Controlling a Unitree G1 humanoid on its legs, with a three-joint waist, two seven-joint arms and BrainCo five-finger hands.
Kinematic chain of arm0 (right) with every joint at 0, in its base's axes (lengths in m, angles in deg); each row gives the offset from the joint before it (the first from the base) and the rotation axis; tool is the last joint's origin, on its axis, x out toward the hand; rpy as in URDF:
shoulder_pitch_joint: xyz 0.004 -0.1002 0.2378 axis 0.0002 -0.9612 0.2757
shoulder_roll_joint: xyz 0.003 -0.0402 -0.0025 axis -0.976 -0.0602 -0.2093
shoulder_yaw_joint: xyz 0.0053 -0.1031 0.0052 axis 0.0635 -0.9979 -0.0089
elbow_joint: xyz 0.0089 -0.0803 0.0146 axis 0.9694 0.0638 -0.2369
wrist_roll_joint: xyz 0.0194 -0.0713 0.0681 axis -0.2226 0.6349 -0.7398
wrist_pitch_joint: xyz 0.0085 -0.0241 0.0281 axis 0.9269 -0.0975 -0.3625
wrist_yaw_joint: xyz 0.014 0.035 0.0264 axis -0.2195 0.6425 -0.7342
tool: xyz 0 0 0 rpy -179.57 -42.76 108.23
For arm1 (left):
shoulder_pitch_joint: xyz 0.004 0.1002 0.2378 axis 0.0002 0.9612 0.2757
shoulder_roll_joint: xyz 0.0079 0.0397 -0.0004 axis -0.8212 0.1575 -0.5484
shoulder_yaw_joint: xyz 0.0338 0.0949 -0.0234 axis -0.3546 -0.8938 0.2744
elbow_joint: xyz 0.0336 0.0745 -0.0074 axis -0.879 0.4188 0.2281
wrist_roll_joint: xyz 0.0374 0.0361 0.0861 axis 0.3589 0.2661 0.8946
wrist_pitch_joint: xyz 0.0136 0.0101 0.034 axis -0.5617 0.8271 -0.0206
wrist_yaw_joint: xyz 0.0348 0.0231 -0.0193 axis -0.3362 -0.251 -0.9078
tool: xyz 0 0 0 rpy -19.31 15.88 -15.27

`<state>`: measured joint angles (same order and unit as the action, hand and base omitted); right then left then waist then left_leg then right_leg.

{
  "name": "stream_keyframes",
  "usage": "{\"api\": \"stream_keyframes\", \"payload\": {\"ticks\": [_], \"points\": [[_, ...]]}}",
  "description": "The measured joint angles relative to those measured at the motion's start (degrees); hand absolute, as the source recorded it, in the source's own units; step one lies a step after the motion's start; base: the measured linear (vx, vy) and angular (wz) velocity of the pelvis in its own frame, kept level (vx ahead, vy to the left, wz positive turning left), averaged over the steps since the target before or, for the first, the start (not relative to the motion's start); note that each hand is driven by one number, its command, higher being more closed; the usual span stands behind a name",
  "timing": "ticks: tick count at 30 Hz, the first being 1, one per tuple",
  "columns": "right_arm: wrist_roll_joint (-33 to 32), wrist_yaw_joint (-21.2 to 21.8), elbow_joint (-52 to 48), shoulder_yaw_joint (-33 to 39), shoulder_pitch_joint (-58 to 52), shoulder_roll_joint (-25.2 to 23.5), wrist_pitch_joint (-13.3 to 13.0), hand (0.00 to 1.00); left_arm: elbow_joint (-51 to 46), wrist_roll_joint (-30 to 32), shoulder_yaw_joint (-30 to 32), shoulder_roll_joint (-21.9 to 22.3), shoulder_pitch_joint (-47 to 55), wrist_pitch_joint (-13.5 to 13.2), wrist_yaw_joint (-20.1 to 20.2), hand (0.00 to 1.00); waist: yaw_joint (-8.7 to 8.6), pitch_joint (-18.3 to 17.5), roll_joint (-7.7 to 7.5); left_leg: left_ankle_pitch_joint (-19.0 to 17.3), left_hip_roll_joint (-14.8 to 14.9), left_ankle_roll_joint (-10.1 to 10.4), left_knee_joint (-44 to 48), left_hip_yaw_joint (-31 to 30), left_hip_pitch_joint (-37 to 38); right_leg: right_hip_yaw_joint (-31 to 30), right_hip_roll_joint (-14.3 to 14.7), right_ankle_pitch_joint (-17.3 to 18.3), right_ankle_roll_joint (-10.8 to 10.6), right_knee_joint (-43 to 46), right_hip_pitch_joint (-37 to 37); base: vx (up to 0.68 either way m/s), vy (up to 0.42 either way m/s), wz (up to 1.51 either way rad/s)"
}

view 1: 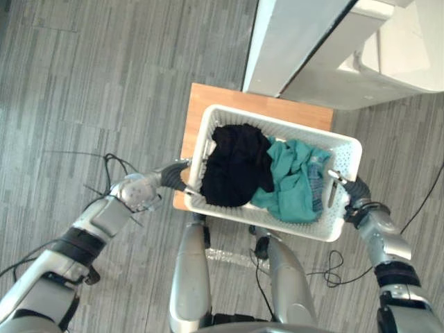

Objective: Pick up the laundry basket with both hands and put the clothes into the washing machine.

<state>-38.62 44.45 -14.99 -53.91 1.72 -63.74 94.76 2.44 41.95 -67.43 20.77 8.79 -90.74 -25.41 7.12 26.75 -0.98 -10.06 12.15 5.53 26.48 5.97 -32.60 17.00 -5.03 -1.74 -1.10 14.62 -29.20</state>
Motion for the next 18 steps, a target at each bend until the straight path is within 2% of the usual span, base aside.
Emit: {"api": "stream_keyframes", "payload": {"ticks": [3, 4, 6, 8, 9, 14, 18], "points": [[-2.71, -0.06, -1.86, -0.81, -0.66, 0.01, 0.01, 0.0, 0.06, 1.48, 1.11, 0.78, 0.35, -0.22, -0.26, 0.0, -0.04, 0.0, 0.0, 0.0, 0.22, 0.0, -0.02, 0.26, 0.0, -0.07, 0.1, 0.0, 0.0, -0.02, -0.1, 0.02, -0.017, -0.03], [-3.87, -0.39, -2.73, -1.15, -0.76, 0.04, 0.09, 0.0, 0.46, 3.99, 2.03, 2.27, 0.29, -0.19, -1.72, 0.0, 0.01, 0.0, -0.01, 0.0, 0.3, 0.0, -0.04, 0.43, -0.03, -0.13, 0.14, -0.01, 0.0, -0.06, -0.21, 0.01, -0.019, -0.03], [-4.45, -1.04, -4.16, -1.31, -0.93, 0.03, 0.15, 0.0, 0.99, 5.11, 3.81, 3.76, 0.22, -0.04, -2.77, 0.0, -0.03, 0.0, -0.01, 0.01, 0.32, -0.01, -0.04, 0.53, -0.22, -0.16, 0.14, -0.03, 0.02, -0.1, -0.42, 0.0, -0.016, -0.03], [-4.94, -1.64, -6.21, -1.47, -1.06, 0.01, 0.15, 0.0, 1.62, 5.54, 5.46, 5.98, -0.37, 0.95, -4.67, 0.0, -0.1, 0.0, -0.02, 0.04, 0.42, -0.04, 0.0, 0.66, -0.8, -0.17, 0.16, -0.19, 0.22, -0.08, -0.98, 0.0, -0.011, -0.02], [-5.03, -1.77, -6.33, -1.8, -1.03, -0.01, 0.21, 0.0, 2.44, 5.57, 6.37, 7.87, -1.0, 2.25, -5.89, 0.0, -0.15, 0.0, -0.03, 0.08, 0.46, -0.03, 0.1, 0.69, -0.96, -0.17, 0.2, -0.26, 0.31, -0.09, -1.14, 0.0, 0.0, 0.0], [-4.83, -1.79, -7.55, -1.9, -0.98, -0.28, 1.52, 0.0, 3.55, 5.39, 9.85, 12.85, -0.89, 4.83, -7.44, 0.0, -0.25, 0.0, -0.03, 0.28, 0.45, 0.25, -0.27, 0.69, -0.72, -0.14, 0.24, -0.27, 0.31, -0.12, -1.16, 0.02, -0.01, 0.0], [-4.77, -2.4, -7.91, -1.88, 0.12, -1.75, 2.16, 0.0, 5.25, 0.37, 14.93, 19.04, -0.25, 7.2, -8.95, 0.0, -0.49, 0.09, -0.3, 1.92, 0.01, 1.27, -2.63, 0.7, 0.4, -0.12, 0.15, -0.74, 0.8, -0.81, -1.12, 0.03, -0.038, 0.02]]}}
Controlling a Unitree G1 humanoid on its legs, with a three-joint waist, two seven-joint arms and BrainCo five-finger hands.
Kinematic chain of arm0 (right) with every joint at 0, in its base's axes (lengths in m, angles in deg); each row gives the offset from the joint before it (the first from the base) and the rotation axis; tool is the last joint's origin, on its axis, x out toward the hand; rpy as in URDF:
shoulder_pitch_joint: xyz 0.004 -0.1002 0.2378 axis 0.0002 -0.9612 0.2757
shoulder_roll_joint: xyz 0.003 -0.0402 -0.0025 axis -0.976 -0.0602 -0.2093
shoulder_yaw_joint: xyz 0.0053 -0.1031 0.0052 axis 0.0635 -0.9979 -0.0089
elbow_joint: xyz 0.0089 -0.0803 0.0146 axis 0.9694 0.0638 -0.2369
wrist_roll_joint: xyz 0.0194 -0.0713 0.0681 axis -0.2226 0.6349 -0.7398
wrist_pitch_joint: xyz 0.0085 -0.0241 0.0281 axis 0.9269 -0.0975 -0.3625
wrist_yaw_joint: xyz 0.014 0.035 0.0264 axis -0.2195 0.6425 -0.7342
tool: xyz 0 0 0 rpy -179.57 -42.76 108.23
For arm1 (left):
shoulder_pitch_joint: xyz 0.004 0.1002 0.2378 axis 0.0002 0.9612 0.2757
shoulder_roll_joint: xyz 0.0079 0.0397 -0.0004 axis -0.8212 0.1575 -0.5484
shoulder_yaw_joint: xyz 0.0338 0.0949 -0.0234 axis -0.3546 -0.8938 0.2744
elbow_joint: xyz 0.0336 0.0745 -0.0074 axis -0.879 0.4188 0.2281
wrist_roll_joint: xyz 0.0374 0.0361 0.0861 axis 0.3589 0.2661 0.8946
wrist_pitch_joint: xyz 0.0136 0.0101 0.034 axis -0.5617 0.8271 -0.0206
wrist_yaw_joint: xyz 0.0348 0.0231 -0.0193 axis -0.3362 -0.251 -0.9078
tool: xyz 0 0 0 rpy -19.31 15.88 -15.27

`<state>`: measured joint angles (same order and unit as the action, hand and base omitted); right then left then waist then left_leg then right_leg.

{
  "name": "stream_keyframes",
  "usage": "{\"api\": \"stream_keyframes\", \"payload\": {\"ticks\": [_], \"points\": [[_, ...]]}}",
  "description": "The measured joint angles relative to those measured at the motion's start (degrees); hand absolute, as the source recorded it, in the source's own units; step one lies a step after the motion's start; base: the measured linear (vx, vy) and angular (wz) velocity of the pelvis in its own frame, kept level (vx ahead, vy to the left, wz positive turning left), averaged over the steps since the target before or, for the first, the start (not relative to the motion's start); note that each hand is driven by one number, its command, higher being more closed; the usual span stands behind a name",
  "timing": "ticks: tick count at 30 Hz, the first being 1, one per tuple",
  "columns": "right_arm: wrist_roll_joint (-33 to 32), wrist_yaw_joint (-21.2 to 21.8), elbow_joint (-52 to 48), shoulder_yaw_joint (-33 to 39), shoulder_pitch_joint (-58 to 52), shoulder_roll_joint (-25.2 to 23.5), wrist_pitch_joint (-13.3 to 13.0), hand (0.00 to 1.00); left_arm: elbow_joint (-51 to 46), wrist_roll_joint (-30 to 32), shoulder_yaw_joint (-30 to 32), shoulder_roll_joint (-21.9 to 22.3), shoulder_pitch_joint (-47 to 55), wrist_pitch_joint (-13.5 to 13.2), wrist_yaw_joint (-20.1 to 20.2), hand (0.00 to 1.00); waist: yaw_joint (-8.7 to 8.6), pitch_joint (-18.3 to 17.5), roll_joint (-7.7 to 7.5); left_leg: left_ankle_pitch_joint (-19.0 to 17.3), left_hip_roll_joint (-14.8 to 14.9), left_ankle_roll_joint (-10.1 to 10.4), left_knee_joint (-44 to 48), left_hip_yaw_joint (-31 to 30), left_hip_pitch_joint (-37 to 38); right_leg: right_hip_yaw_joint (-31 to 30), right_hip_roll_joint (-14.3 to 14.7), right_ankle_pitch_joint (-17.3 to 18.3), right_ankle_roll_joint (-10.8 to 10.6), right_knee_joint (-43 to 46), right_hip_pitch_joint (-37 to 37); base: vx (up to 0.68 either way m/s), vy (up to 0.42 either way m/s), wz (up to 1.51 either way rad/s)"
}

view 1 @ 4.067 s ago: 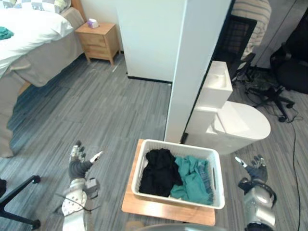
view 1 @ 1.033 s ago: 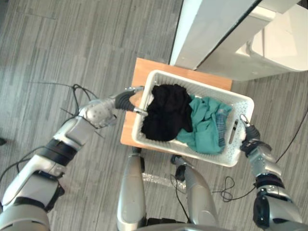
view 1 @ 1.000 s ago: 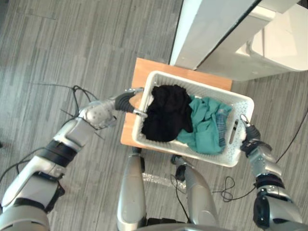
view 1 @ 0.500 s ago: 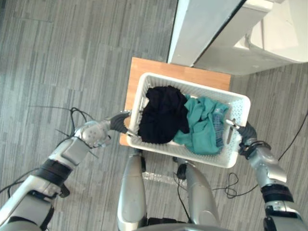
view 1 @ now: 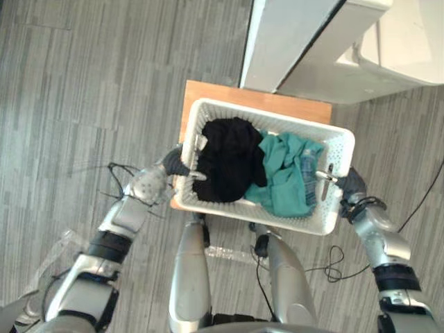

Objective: Pick up the laundry basket with both hands and put the clothes into the washing machine.

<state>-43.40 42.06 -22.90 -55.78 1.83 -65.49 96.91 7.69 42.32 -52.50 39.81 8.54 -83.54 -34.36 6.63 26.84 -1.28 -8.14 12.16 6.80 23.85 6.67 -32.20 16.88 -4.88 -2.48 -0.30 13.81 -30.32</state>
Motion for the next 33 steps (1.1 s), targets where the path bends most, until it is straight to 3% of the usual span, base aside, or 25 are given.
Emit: {"api": "stream_keyframes", "payload": {"ticks": [3, 6, 7, 8, 9, 19, 28, 33], "points": [[0.04, -0.06, 0.02, -0.66, 0.92, -0.18, 0.48, 0.0, 1.6, -3.49, 1.02, 1.2, -0.31, 0.47, -1.36, 0.0, -0.28, 0.15, -0.29, 1.47, -0.14, 0.78, -2.36, 0.07, 1.15, 0.0, 0.03, -0.35, 0.36, -0.18, 0.11, -0.01, -0.062, 0.03], [0.08, -0.14, 0.3, -1.89, 2.33, -0.23, 0.56, 0.0, 2.53, -5.01, 2.71, 1.95, -0.5, 0.72, -2.31, 0.0, -1.19, 0.13, -0.34, 2.56, -0.14, 0.2, -3.76, 0.14, 1.28, -0.01, 0.44, -1.58, 0.37, -2.07, 0.46, -0.04, -0.047, -0.01], [0.51, -0.14, 0.95, -2.19, 2.62, -0.24, 0.55, 0.0, 3.6, -5.03, 2.65, 1.97, -1.47, 0.72, -2.38, 1.0, -1.19, 0.13, -0.34, 2.7, -0.09, 0.06, -3.87, 0.19, 1.39, -0.08, 0.68, -2.1, 0.71, -2.87, 0.82, -0.05, -0.023, -0.03], [0.69, -0.14, 2.06, -2.55, 3.15, -0.24, 0.55, 0.0, 4.68, -5.01, 2.64, 2.06, -2.4, 0.87, -2.54, 1.0, -1.24, 0.1, -0.38, 2.72, -0.04, 0.01, -3.95, 0.19, 1.4, -0.13, 0.85, -2.45, 0.74, -3.55, 1.22, -0.05, -0.015, -0.04], [0.79, -0.14, 2.38, -2.69, 3.36, -0.25, 0.55, 1.0, 5.22, -5.01, 2.64, 2.14, -2.9, 0.9, -2.58, 1.0, -1.27, 0.08, -0.41, 2.78, -0.04, -0.09, -3.99, 0.25, 1.4, -0.19, 0.87, -2.71, 0.66, -3.85, 1.33, -0.05, -0.006, -0.03], [5.04, -2.41, 5.28, -2.72, 5.95, -0.72, 0.87, 1.0, 8.53, -0.73, 2.67, 2.21, -6.65, 0.89, -7.51, 1.0, -1.61, -0.16, -0.79, 3.98, 0.04, -0.83, -5.08, 1.17, 1.11, -1.14, 1.77, -5.6, 0.75, -8.12, 1.96, -0.02, -0.005, -0.04], [5.95, -6.89, 1.69, -0.21, 4.53, -4.01, 0.43, 1.0, 7.97, 9.13, 2.53, 3.21, -6.12, 0.01, -10.43, 1.0, -1.47, -0.63, -1.5, 4.42, -0.19, -0.97, -5.53, 1.4, 1.02, -1.31, 1.79, -6.1, 0.54, -9.06, 1.89, 0.0, 0.0, 0.0], [9.37, -9.55, -7.38, 2.73, 1.18, -7.28, 0.42, 1.0, 1.91, 12.85, 7.09, 8.1, 1.67, -0.9, -12.65, 1.0, -1.17, -0.63, -1.48, 4.64, -0.37, -0.91, -6.1, 2.79, 3.37, -2.78, 1.63, -6.05, 0.48, -7.96, 2.37, 0.03, -0.004, -0.11]]}}
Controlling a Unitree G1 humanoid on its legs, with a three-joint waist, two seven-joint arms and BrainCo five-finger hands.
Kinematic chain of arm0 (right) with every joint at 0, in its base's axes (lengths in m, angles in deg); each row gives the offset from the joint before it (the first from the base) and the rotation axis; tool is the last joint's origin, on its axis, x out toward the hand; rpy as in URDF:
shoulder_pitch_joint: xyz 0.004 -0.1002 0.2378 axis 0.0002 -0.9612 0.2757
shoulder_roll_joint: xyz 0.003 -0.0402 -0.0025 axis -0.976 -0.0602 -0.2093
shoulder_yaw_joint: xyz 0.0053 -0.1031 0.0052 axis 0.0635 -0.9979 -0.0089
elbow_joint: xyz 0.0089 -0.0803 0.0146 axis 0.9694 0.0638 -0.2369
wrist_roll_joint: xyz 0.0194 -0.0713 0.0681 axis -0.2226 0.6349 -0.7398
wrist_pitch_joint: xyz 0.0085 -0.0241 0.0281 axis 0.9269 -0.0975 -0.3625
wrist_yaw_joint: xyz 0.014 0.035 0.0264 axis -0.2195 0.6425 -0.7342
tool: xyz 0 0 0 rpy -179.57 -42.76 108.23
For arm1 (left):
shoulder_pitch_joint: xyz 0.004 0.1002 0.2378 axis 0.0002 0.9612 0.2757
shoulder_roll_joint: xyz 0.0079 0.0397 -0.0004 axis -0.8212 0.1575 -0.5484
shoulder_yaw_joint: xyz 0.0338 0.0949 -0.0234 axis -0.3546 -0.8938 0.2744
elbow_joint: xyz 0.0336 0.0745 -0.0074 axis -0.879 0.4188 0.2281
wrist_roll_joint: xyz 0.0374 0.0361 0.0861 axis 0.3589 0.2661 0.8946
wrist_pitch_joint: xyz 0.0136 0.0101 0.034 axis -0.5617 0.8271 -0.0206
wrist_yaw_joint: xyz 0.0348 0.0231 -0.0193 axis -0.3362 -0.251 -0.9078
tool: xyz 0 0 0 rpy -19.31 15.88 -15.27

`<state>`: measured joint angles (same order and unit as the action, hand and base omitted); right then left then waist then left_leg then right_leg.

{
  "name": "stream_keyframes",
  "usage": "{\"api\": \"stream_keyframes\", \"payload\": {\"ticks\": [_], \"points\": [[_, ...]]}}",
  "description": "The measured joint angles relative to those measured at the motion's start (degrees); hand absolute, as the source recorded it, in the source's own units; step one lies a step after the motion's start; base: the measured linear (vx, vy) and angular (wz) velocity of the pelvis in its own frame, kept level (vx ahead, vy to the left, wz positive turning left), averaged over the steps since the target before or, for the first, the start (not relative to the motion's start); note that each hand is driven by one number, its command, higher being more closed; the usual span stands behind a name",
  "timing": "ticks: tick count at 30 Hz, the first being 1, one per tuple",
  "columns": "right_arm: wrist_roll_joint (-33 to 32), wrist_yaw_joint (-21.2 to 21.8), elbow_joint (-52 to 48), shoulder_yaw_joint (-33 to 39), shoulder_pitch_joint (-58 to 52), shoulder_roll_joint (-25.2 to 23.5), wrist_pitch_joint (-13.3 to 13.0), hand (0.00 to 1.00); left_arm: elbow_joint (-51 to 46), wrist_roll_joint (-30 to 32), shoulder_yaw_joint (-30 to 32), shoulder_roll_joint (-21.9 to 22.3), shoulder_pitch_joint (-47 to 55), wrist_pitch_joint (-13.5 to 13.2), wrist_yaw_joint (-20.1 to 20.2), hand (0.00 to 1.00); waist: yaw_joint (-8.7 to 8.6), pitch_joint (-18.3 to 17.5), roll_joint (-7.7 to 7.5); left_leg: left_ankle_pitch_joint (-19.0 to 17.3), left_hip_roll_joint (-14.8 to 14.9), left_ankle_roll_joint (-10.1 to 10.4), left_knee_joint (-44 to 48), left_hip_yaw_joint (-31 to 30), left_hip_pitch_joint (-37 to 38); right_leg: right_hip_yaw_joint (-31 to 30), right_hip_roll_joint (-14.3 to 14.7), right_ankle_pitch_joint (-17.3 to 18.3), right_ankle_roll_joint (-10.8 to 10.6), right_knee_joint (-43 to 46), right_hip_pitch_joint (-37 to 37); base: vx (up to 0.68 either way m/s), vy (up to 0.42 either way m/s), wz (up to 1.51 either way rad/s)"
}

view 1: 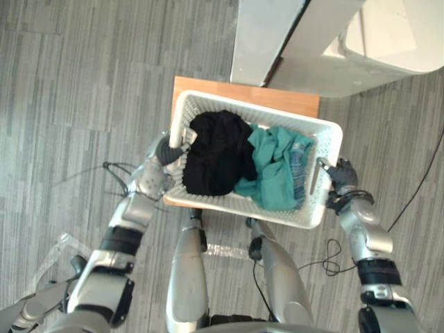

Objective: Pick up the laundry basket with both hands and put the clothes into the washing machine.

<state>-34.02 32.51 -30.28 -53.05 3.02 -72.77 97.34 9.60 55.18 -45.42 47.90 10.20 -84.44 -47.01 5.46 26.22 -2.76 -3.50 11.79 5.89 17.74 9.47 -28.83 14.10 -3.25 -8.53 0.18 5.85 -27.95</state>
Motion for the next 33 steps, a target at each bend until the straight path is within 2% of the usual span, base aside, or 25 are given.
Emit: {"api": "stream_keyframes", "payload": {"ticks": [2, 4, 7, 9, 11, 13, 16, 20, 23, 27, 28, 30, 31, 33], "points": [[1.9, -0.61, -3.54, 0.48, -1.0, -0.56, -0.05, 1.0, -2.26, -0.18, 2.66, 3.03, 3.58, 0.05, -0.44, 1.0, -0.11, 0.0, 0.05, 0.05, -0.29, 0.03, -1.17, 0.72, 2.35, -0.61, -0.21, 0.25, -0.21, 0.67, 1.05, 0.03, -0.001, -0.16], [3.85, -0.62, -7.87, 2.57, -2.05, -2.04, -0.59, 1.0, -6.33, -3.02, 4.69, 8.13, 8.29, 0.07, -1.09, 1.0, -0.53, -0.08, 0.16, 0.57, -1.27, -0.1, -3.08, 0.78, 5.81, -0.95, -0.86, 1.41, -0.39, 1.12, 3.29, 0.02, -0.005, 0.01], [5.6, -0.39, -9.99, 3.62, -3.08, -3.13, -1.45, 1.0, -11.43, -8.19, 4.83, 9.95, 13.07, 0.25, -2.04, 1.0, -1.49, -0.21, 0.39, 0.54, -2.06, -0.13, -4.07, 0.59, 8.73, -1.02, -1.1, 2.79, -0.69, 1.1, 5.94, 0.0, 0.009, 0.07], [5.9, 0.54, -11.09, 3.53, -5.85, -4.63, -1.94, 1.0, -15.08, -10.8, 4.8, 10.46, 17.27, 0.78, -2.08, 1.0, -1.58, -0.74, 1.15, 0.52, -2.27, -0.15, -5.15, 0.46, 11.78, -0.87, -1.12, 3.35, -0.62, 1.17, 8.54, 0.03, 0.003, 0.07], [5.82, 1.09, -11.03, 3.01, -9.03, -5.42, -2.09, 1.0, -16.95, -13.57, 4.35, 10.49, 21.34, 0.96, -2.06, 1.0, -1.69, -3.15, 2.56, 0.42, -2.65, -0.27, -6.09, -0.2, 13.64, -0.28, -1.44, 4.73, -0.78, 1.82, 10.05, 0.07, 0.01, 0.21], [5.67, 2.47, -10.92, 1.64, -12.46, -5.89, -2.54, 1.0, -18.91, -17.29, 4.23, 10.42, 27.13, 1.68, -2.08, 1.0, -1.86, -5.86, 4.95, 0.26, -3.15, -0.44, -6.91, -1.13, 16.49, 0.39, -1.88, 6.44, -0.78, 3.47, 12.43, 0.13, 0.029, 0.29], [4.78, 3.92, -9.73, 1.01, -15.04, -6.51, -2.85, 1.0, -19.48, -20.13, 4.1, 10.41, 31.04, 2.07, -2.09, 1.0, -2.21, -8.15, 6.79, -0.09, -3.98, -0.7, -7.16, -2.92, 19.21, 2.01, -2.94, 8.92, -1.33, 6.34, 14.79, 0.1, 0.02, 0.33], [3.36, 5.6, -6.46, 0.51, -17.07, -8.17, -3.25, 1.0, -19.74, -21.35, 4.15, 9.75, 34.35, 2.8, -2.13, 1.0, -3.01, -9.81, 6.85, -0.64, -4.81, -0.98, -7.95, -4.68, 23.64, 3.31, -3.98, 11.37, -1.87, 8.28, 19.02, 0.05, 0.02, 0.28], [2.73, 5.8, -6.08, 0.22, -20.7, -9.7, -3.48, 1.0, -19.88, -21.2, 3.93, 9.77, 36.07, 3.86, -2.12, 1.0, -3.12, -13.38, 6.77, -0.69, -4.96, -1.03, -9.0, -4.94, 24.63, 3.68, -3.93, 11.58, -2.05, 7.0, 20.24, 0.03, 0.02, 0.06], [2.31, 5.59, -5.6, 0.26, -23.03, -11.04, -4.07, 1.0, -19.89, -20.84, 3.88, 9.8, 36.16, 4.35, -2.13, 1.0, -3.66, -15.04, 6.73, -1.13, -4.83, -1.08, -7.76, -5.21, 24.94, 3.72, -3.93, 11.76, -1.92, 7.4, 20.79, 0.01, 0.001, -0.02], [2.28, 5.53, -4.6, 0.07, -22.8, -11.16, -4.14, 1.0, -19.89, -19.66, 4.02, 9.93, 36.17, 4.37, -2.21, 1.0, -3.9, -15.04, 6.73, -2.49, -4.79, -0.64, -4.8, -6.92, 24.78, 2.76, -4.17, 12.44, -1.49, 9.32, 20.51, -0.02, -0.009, -0.25], [2.15, 5.55, -3.4, -0.36, -22.72, -11.42, -4.17, 1.0, -19.89, -18.81, 4.02, 9.99, 36.19, 4.36, -2.23, 1.0, -4.05, -15.58, 6.42, -2.94, -5.54, -0.04, -4.02, -11.17, 25.32, 1.25, -4.53, 12.84, -1.01, 9.55, 20.09, -0.05, -0.035, -0.42], [1.77, 5.61, -3.33, -0.4, -22.68, -11.51, -4.28, 1.0, -20.15, -18.78, 4.03, 10.02, 36.19, 4.36, -2.24, 1.0, -4.49, -15.77, 6.47, -4.36, -5.65, 0.88, -2.19, -13.67, 24.91, 0.53, -4.59, 12.61, -0.87, 9.57, 19.56, -0.07, 0.003, -0.65], [1.41, 5.67, -3.73, -0.19, -23.43, -11.46, -4.5, 1.0, -20.5, -18.06, 3.74, 10.57, 36.21, 4.36, -2.24, 1.0, -4.67, -16.46, 7.19, -7.51, -5.67, 1.16, 1.65, -15.33, 24.31, -1.8, -3.61, 11.37, -1.4, 9.12, 18.56, -0.07, 0.092, -0.69]]}}
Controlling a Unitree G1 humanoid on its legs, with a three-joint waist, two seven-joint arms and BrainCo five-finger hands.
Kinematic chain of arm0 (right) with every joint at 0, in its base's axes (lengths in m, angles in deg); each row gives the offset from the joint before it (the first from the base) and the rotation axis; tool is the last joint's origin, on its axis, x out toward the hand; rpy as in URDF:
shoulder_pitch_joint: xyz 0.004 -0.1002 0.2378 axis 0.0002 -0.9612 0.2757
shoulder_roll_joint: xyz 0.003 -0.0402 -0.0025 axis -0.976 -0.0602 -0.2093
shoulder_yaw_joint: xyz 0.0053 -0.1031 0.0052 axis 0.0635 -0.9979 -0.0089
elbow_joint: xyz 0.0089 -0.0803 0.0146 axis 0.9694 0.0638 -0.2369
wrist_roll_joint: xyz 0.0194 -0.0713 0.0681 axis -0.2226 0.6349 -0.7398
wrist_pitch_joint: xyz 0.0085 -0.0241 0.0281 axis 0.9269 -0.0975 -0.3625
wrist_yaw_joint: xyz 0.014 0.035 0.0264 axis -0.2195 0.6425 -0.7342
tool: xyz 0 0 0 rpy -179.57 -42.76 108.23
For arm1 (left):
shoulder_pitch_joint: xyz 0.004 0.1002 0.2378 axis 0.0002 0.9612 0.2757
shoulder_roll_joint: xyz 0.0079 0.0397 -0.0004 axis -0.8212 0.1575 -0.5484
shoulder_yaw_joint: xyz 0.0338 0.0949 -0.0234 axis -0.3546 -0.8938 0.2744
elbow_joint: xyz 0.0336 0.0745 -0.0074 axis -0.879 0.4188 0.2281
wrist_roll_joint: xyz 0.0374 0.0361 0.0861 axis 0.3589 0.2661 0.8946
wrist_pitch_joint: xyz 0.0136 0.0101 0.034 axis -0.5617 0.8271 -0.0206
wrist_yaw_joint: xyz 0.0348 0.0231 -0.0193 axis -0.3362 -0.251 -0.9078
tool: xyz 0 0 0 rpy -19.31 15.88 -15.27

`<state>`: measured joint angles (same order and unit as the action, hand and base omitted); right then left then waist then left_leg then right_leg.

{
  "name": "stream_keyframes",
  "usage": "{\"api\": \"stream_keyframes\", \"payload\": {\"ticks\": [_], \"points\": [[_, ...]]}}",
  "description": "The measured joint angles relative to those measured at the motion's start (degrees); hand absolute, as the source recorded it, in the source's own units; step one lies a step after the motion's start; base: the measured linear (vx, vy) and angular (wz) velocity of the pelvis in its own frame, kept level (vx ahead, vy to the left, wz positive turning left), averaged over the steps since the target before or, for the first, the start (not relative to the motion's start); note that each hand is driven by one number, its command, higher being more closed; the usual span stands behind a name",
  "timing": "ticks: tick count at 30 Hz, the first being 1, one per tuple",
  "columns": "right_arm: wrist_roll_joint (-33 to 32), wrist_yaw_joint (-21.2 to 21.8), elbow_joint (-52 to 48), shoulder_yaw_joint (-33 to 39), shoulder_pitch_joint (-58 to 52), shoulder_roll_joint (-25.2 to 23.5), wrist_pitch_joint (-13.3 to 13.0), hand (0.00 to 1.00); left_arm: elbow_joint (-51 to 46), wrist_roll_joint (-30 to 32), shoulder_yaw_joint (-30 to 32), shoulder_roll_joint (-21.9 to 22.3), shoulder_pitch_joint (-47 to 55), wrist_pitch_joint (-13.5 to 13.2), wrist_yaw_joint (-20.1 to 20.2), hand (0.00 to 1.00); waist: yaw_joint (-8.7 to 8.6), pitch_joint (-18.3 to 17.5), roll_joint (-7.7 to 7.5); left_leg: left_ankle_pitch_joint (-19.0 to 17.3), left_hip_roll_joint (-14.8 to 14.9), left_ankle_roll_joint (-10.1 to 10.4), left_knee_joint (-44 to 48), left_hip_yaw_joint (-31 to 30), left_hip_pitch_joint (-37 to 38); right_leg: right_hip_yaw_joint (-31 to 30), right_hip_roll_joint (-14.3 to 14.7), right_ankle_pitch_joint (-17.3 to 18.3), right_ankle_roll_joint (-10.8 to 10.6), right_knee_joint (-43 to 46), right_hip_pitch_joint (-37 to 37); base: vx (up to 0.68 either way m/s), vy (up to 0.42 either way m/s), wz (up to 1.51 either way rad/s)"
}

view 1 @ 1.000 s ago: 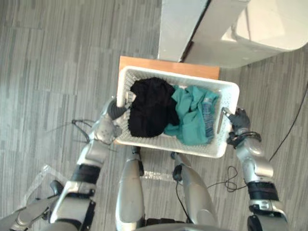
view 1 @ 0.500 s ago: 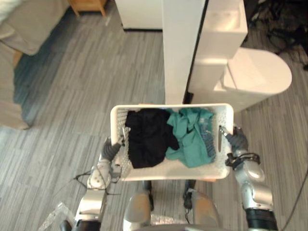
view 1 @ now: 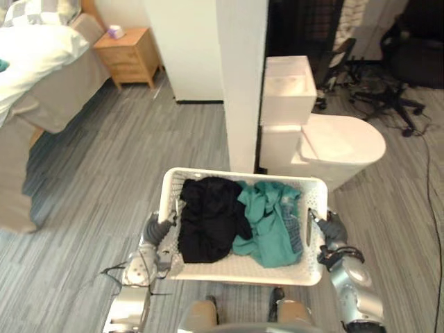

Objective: Pick up the laundry basket with both hands and put the clothes into the washing machine.

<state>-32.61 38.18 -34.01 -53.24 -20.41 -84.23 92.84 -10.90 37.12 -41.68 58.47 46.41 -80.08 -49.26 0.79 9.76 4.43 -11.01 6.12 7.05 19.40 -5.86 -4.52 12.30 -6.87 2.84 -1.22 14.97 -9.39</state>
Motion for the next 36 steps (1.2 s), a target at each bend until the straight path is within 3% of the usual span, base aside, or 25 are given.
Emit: {"api": "stream_keyframes", "payload": {"ticks": [1, 3, 4, 5, 7, 8, 9, 11, 13, 15, 18, 19, 20, 21, 22, 23, 24, 25, 26, 27, 28, 29, 30, 32, 36], "points": [[-0.32, 0.0, -0.78, 0.28, -0.79, -0.11, -0.43, 1.0, -0.01, 0.44, -0.11, 0.58, -0.01, -0.01, 0.0, 1.0, -0.18, -0.93, 0.62, -1.97, 0.48, -0.77, -0.79, 0.68, -0.01, -1.34, 0.77, -1.62, -0.76, -1.66, -0.75, -0.07, 0.174, -0.84], [-0.38, 0.0, -0.77, 0.45, -1.7, -1.2, -0.59, 1.0, 0.0, 1.68, -0.06, 0.52, 0.0, -0.02, 0.04, 1.0, -0.19, -1.59, -0.93, -1.95, -0.48, -1.02, -1.32, 4.14, -0.81, -5.2, 0.49, -5.42, -1.67, -5.34, -1.66, -0.07, 0.186, -0.95], [-0.37, 0.0, -0.76, 1.22, -2.13, -1.87, -0.59, 1.0, 0.0, 2.11, 0.21, 0.5, -0.4, -0.04, 0.2, 1.0, -0.4, -1.62, -1.8, -2.09, -1.66, -2.35, -0.06, 6.61, -2.65, -7.54, -0.08, -9.01, -2.9, -7.98, -2.75, -0.12, 0.223, -0.75], [-0.37, -0.01, -0.78, 1.53, -2.3, -2.18, -0.58, 1.0, 0.0, 2.51, 0.13, 0.53, -0.61, -0.05, 0.27, 1.0, -0.48, -1.59, -2.24, -2.28, -2.52, -2.8, 1.08, 7.57, -3.53, -8.49, -0.59, -10.16, -3.18, -8.78, -3.42, -0.21, 0.322, -0.74], [-0.38, -0.04, -1.0, 1.48, -2.29, -2.26, -0.48, 1.0, 0.11, 3.61, 0.43, 0.52, -1.5, -0.03, 0.35, 1.0, -1.56, -1.21, -3.42, -1.76, -5.18, -5.66, 4.16, 8.57, -6.63, -10.43, -2.58, -13.38, -3.99, -9.5, -5.85, -0.21, 0.279, -0.47], [-0.73, -0.13, -0.53, 1.51, -1.66, -2.4, -0.39, 1.0, 0.14, 3.78, 1.08, 0.6, -1.91, -0.03, 0.41, 1.0, -1.5, -0.72, -4.02, -1.31, -5.04, -7.94, 2.93, 11.72, -6.47, -9.89, -3.42, -14.75, -2.24, -12.64, -5.23, -0.24, 0.211, -0.95], [-0.63, -0.18, 0.33, 1.36, 0.19, -2.49, -0.01, 1.0, 1.09, 3.84, 2.75, 1.9, -2.24, -0.04, 0.35, 1.0, -1.09, 1.08, -2.34, -1.19, -3.16, -8.97, 3.07, 14.79, -5.57, -4.59, -4.57, -9.05, 2.71, -4.1, -8.01, -0.26, 0.209, -1.13], [-0.6, -0.17, 2.2, -0.45, 0.63, -2.24, 0.25, 1.0, 1.99, 3.85, 4.74, 2.1, -1.68, -0.03, 0.37, 1.0, 0.13, 1.59, -1.14, -0.35, -1.34, -9.61, 0.42, 18.21, -2.71, 2.22, -6.58, -3.4, 2.92, 9.77, -8.69, -0.25, 0.214, -1.21], [-0.61, -0.04, 5.23, -2.32, 1.83, -2.45, 0.5, 1.0, 1.96, 3.91, 5.74, 1.94, 0.38, -0.06, 0.35, 1.0, 2.19, 0.5, -1.01, 1.3, 0.56, -9.95, -4.03, 24.24, 1.06, 8.72, -10.14, 2.38, 2.36, 20.07, -3.67, -0.19, 0.103, -1.51], [-0.05, 0.0, 8.73, -3.24, 4.32, -2.43, 0.37, 1.0, 1.96, 3.88, 7.01, 2.0, 1.1, -0.12, 0.28, 1.0, 3.9, -1.38, -1.49, 2.52, 2.12, -9.53, -5.44, 29.61, 0.9, 12.36, -13.76, 4.73, 1.04, 21.12, 1.04, -0.1, -0.043, -1.42], [0.53, -0.13, 12.78, -5.0, 8.04, -2.18, 0.16, 1.0, 1.99, 3.85, 8.85, 1.94, 1.44, -0.14, -0.1, 1.0, 5.01, -3.81, -2.93, 4.43, 4.86, -7.68, -4.93, 36.88, -2.87, 12.76, -18.92, 3.94, 0.16, 16.08, 5.61, -0.12, -0.207, -1.49], [0.54, -0.16, 13.17, -5.19, 8.63, -2.19, 0.15, 1.0, 1.99, 3.78, 9.09, 1.88, 1.4, -0.2, -0.13, 1.0, 5.01, -3.98, -3.21, 4.87, 5.46, -7.01, -4.45, 37.91, -3.63, 12.63, -19.22, 2.91, -0.62, 13.62, 6.48, -0.1, -0.338, -1.3], [0.88, -0.17, 13.35, -5.32, 8.94, -2.24, 0.25, 1.0, 2.03, 3.71, 9.16, 1.54, 1.37, -0.32, -0.26, 1.0, 5.13, -4.6, -4.24, 5.49, 6.72, -6.01, -3.09, 40.57, -4.85, 11.33, -19.12, -1.75, -4.08, 6.26, 8.33, -0.07, -0.316, -0.94], [0.98, -0.18, 13.36, -5.28, 8.92, -2.07, 0.29, 1.0, 2.28, 3.71, 9.02, 1.65, 1.2, -0.38, -0.27, 1.0, 5.04, -4.71, -4.41, 5.84, 7.16, -5.51, -2.55, 41.29, -5.35, 10.3, -17.62, -1.06, -8.39, 2.23, 9.39, -0.08, -0.399, -1.12], [0.95, -0.23, 13.32, -5.15, 8.44, -1.21, 0.25, 1.0, 3.27, 3.71, 8.06, 2.37, 1.17, -0.4, -0.51, 1.0, 4.99, -5.36, -3.66, 7.15, 9.36, -3.61, -2.64, 43.03, -5.42, 11.06, -14.88, 0.77, -10.84, -3.02, 10.81, -0.04, -0.388, -0.74], [0.93, -0.25, 13.31, -5.1, 7.86, -0.53, 0.18, 1.0, 3.9, 3.71, 7.32, 2.83, 1.17, -0.4, -0.73, 1.0, 4.65, -5.71, -3.09, 7.61, 10.31, -3.37, -2.73, 43.28, -5.3, 10.95, -13.84, 1.17, -10.91, -3.85, 10.98, -0.02, -0.421, -0.77], [0.92, -0.26, 13.33, -5.11, 6.25, 1.88, 0.12, 1.0, 5.77, 3.72, 5.61, 4.17, 1.24, -0.4, -1.12, 1.0, 4.21, -6.57, -1.5, 8.93, 12.72, -2.46, -3.8, 43.87, -4.04, 10.42, -11.31, 1.39, -10.87, -3.81, 10.97, 0.02, -0.372, -0.8], [0.97, -0.18, 13.33, -5.23, 5.69, 4.47, 0.4, 1.0, 7.84, 3.73, 4.55, 6.26, 1.68, -0.39, -1.44, 1.0, 3.41, -6.14, 0.87, 11.33, 17.09, -2.13, -5.67, 44.08, -0.2, 7.23, -8.79, 3.07, -9.03, 4.73, 6.8, 0.01, -0.292, -0.98], [1.01, -0.18, 13.28, -5.73, 5.76, 4.42, 0.55, 1.0, 8.32, 3.71, 4.66, 6.07, 2.24, -0.4, -1.54, 1.0, 3.32, -6.22, 1.14, 11.92, 18.67, -1.4, -5.37, 43.46, 1.1, 6.04, -7.04, 5.15, -8.74, 3.53, 6.12, -0.01, -0.247, -1.13], [1.1, -0.22, 13.06, -6.71, 5.72, 3.76, 0.59, 1.0, 8.47, 3.63, 4.8, 5.63, 2.99, -0.59, -1.57, 1.0, 3.52, -6.96, -0.09, 12.18, 19.37, -1.23, -4.48, 42.62, 1.7, 4.93, -5.36, 3.24, -7.84, -2.88, 6.97, -0.01, -0.345, -1.04], [1.16, -0.34, 13.03, -7.49, 5.47, 3.16, 0.26, 1.0, 9.87, 3.09, 5.45, 5.29, 2.99, -1.08, -1.74, 1.0, 3.07, -6.61, -1.07, 10.66, 21.19, -1.42, -0.69, 35.89, 0.52, 4.04, -2.73, 2.02, -5.92, -6.45, 8.58, 0.0, -0.34, -1.11], [1.22, -0.67, 13.05, -6.63, 5.29, 3.72, 0.03, 1.0, 9.54, 3.03, 4.84, 5.86, 3.36, -1.39, -2.22, 1.0, 3.49, -6.81, -1.01, 7.8, 18.96, -0.13, -0.15, 28.77, 0.18, 1.36, -2.31, 1.73, -5.28, -6.49, 8.16, 0.01, -0.282, -1.35], [1.21, -0.59, 12.95, -6.5, 5.61, 5.01, -0.03, 1.0, 9.41, 3.03, 3.99, 6.36, 3.8, -2.0, -2.32, 1.0, 3.94, -6.83, -0.94, 5.3, 14.25, -0.3, -0.31, 21.39, 0.26, -1.53, -1.67, 1.4, -4.6, -7.01, 7.54, 0.01, -0.095, -1.22], [1.15, -0.43, 12.91, -6.52, 5.43, 5.14, -0.48, 1.0, 9.35, 3.02, 4.05, 6.87, 3.78, -2.32, -2.48, 1.0, 3.88, -6.88, -0.87, 2.22, 10.51, -1.77, -1.39, 16.15, 1.56, -5.31, -0.75, 1.09, -4.18, -7.11, 6.77, 0.05, -0.074, -1.23], [1.1, -0.4, 11.38, -6.87, 4.74, 4.93, -0.12, 1.0, 8.92, 2.9, 4.05, 7.32, 4.45, -2.37, -2.49, 1.0, 3.22, -7.0, 0.5, -0.4, 8.63, -1.49, -6.64, 13.75, 7.17, -11.64, 0.66, -1.03, -4.8, -8.05, 5.12, 0.02, 0.031, -0.94]]}}
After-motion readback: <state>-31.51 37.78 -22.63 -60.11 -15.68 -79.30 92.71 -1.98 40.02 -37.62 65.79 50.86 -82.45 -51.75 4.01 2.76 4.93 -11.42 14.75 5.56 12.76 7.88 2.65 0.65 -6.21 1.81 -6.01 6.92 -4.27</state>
